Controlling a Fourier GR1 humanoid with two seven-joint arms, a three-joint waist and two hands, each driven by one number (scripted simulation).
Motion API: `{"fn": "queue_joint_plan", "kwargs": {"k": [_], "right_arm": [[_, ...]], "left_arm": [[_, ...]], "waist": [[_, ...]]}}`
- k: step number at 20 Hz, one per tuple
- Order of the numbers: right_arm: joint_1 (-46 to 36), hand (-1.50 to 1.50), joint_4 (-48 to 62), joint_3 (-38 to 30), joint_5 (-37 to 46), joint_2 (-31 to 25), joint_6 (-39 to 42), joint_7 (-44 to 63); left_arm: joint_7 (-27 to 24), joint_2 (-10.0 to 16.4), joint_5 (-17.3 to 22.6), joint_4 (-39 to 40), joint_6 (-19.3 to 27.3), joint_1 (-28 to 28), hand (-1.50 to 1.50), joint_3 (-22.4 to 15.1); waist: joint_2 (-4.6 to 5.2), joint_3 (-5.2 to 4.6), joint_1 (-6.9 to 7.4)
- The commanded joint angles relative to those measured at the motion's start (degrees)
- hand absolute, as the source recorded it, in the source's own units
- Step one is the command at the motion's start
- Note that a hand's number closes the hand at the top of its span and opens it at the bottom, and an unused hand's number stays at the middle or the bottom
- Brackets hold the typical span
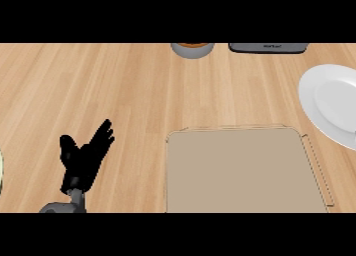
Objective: Pick the bell pepper from the tray and place it in the plate
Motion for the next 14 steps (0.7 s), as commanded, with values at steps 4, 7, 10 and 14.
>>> {"fn": "queue_joint_plan", "kwargs": {"k": [4, 7, 10, 14], "right_arm": [[1.11, -1.50, -6.66, 4.63, -15.54, 4.76, -11.82, -7.98], [4.04, -1.50, -14.59, 11.99, -25.59, 10.11, -9.06, -11.28], [11.14, -1.50, -25.72, 19.94, -34.43, 13.61, -4.60, -13.51], [19.37, -1.50, -35.96, 28.59, -43.47, 16.71, -1.38, -15.63]], "left_arm": [[-1.10, -1.01, -1.28, 1.01, 1.58, 0.38, 0.00, -0.20], [-1.75, -0.48, -0.13, 2.19, 0.72, 0.52, 0.00, 1.15], [-0.65, 0.61, 0.29, 0.18, 0.83, 1.56, 0.00, 2.07], [0.79, 0.97, 0.57, -3.08, -0.04, 3.15, 0.00, 1.32]], "waist": [[-0.54, -0.22, -1.18], [-0.86, -0.28, -2.01], [-1.24, -0.30, -2.75], [-1.03, -0.42, -2.17]]}}
